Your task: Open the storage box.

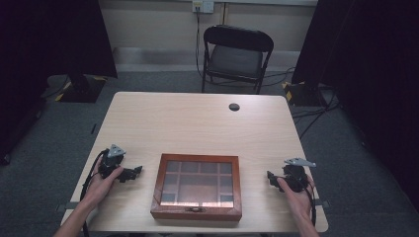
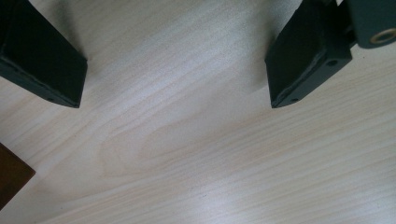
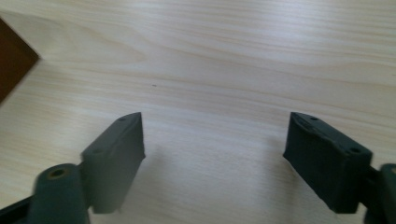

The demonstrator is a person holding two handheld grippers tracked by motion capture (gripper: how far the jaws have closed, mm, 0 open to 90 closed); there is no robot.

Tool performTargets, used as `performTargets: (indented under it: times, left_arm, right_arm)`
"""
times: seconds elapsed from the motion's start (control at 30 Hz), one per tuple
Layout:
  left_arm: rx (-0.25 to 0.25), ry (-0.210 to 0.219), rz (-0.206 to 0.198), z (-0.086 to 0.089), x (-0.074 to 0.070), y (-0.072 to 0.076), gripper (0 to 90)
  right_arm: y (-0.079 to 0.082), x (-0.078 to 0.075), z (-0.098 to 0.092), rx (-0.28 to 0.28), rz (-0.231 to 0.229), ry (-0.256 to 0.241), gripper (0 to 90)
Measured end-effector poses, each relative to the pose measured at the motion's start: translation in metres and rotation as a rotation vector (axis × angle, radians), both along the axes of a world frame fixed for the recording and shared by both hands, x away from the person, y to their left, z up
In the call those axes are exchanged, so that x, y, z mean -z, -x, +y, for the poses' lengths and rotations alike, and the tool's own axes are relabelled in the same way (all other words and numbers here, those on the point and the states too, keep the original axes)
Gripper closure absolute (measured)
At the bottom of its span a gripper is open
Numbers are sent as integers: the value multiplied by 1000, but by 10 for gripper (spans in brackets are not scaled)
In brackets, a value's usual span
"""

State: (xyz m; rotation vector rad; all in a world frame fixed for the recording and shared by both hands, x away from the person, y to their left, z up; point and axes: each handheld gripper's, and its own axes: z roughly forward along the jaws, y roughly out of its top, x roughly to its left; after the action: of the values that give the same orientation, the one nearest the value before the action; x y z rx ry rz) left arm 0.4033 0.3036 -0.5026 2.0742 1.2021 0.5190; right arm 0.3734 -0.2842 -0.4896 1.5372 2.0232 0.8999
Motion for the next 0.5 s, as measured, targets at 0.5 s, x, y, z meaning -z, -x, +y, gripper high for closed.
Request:
performTargets:
  times: [0.5]
  left_arm:
    - [1, 6, 1, 0, 0, 0, 42]
  right_arm:
    - [5, -20, 9, -142, -18, -139, 339]
